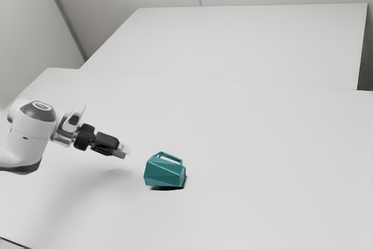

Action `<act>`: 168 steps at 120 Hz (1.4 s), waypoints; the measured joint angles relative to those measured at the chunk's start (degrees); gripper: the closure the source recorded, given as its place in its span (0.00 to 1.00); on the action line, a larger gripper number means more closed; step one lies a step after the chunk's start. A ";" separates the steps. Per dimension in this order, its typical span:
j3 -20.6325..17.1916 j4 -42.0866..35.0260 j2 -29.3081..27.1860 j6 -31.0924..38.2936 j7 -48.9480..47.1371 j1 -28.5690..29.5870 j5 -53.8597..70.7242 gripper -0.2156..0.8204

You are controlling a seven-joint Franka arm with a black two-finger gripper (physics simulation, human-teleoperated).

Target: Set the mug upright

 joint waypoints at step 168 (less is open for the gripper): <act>-6.36 -1.90 7.54 -0.10 11.65 -4.81 -18.72 0.36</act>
